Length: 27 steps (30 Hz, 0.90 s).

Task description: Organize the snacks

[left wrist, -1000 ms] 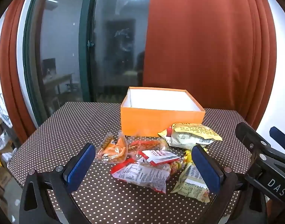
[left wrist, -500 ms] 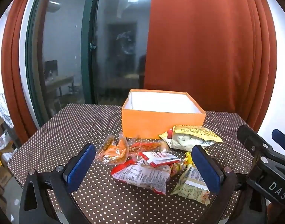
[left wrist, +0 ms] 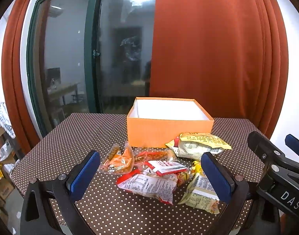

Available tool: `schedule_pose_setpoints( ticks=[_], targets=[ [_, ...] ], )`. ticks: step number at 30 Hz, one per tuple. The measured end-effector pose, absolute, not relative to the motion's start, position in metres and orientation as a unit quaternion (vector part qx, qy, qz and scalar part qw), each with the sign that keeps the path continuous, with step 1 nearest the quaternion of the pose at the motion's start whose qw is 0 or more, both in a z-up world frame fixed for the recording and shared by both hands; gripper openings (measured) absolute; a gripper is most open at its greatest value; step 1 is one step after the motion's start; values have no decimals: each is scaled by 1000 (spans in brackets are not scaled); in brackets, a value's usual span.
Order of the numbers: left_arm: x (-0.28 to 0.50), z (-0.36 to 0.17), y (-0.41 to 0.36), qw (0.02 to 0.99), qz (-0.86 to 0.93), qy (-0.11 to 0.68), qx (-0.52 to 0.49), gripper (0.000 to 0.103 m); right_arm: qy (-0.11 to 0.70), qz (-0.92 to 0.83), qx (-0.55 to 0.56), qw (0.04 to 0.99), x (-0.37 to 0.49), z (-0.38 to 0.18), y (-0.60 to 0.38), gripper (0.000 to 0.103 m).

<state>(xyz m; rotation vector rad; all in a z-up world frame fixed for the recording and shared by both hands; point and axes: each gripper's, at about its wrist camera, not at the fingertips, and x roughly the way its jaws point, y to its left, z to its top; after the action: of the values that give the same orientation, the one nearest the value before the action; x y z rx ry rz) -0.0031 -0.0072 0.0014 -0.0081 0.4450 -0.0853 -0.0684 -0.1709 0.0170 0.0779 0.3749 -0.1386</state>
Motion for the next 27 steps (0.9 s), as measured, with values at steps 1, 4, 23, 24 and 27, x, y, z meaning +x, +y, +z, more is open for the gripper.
schedule_pose_setpoints(
  ticks=[1,4,23,24,27],
  targets=[
    [-3,1,-7,975,-45,219,-3,102,186,-69,39,979,-68,16,-171,103],
    [-3,1,-9,975,-48,217,0,103,186,-68,41,979,-69,16,-171,103],
    [-1,0,-8,974,-46,223,1,102,185,-63,41,980,-70,17,-171,103],
    [-1,0,-8,974,-46,223,1,102,184,-63,40,980,-70,17,-170,103],
    [-2,0,-8,974,-45,221,2,102,184,-63,41,980,-70,17,-170,103]
  ],
)
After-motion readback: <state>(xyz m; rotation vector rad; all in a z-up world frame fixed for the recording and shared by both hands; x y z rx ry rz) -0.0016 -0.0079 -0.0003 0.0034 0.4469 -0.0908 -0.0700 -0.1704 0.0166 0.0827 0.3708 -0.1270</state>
